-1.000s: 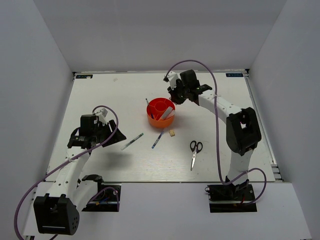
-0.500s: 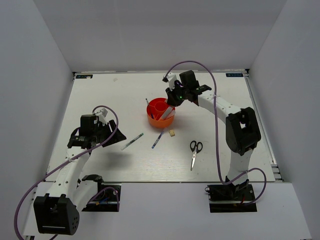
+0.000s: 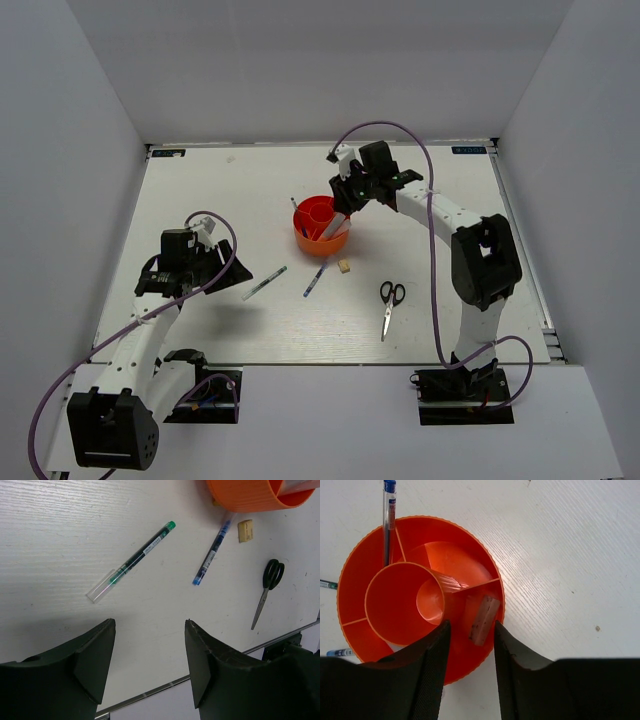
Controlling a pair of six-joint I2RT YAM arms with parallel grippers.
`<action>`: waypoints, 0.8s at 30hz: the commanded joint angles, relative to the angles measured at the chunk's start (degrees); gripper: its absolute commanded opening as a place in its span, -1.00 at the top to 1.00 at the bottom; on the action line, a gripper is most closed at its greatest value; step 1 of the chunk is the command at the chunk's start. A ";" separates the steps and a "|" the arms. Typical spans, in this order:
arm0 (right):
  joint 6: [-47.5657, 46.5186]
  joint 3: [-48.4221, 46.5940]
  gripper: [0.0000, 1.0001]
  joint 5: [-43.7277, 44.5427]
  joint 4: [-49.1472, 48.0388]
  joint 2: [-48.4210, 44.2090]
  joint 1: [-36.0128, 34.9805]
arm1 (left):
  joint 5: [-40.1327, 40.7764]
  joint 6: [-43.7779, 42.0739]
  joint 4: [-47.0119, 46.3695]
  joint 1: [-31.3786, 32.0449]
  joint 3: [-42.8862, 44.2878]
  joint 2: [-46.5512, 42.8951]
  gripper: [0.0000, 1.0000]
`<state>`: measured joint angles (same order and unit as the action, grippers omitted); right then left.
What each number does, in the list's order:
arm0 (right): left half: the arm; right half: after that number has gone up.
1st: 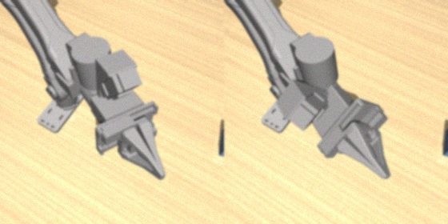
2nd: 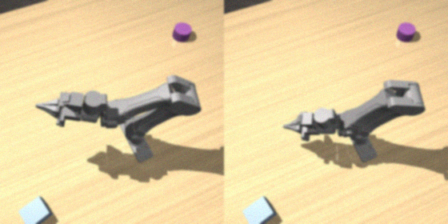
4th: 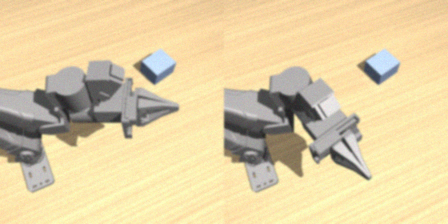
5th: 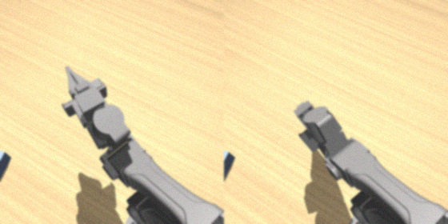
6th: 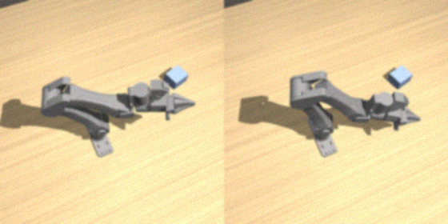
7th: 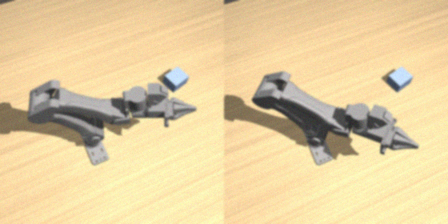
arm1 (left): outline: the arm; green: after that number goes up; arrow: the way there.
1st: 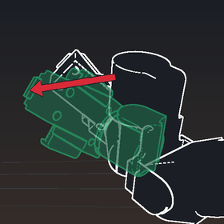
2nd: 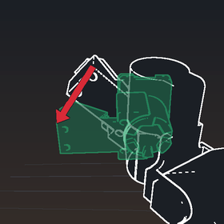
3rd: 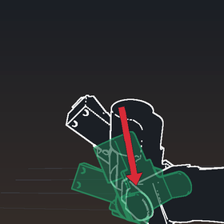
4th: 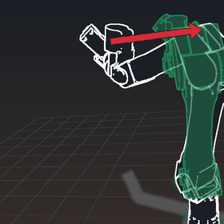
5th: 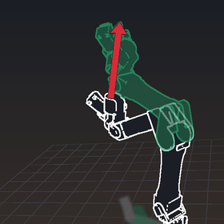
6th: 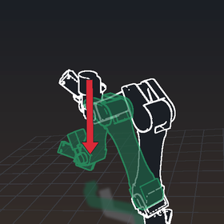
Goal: Sort the stationery into containers
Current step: Place the stationery in the storage box, then pick up the stationery from the center of the board.
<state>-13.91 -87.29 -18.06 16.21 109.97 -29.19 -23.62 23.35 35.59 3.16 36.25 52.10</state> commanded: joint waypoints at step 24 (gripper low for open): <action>11.09 47.03 0.01 -1.62 -21.38 -28.69 -0.60 | -2.22 -0.59 -0.79 -0.26 -0.13 -0.59 -0.25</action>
<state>-7.49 -42.76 -15.84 4.75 80.36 -28.69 -24.69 23.35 35.55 3.16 36.23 52.07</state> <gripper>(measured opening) 0.449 0.628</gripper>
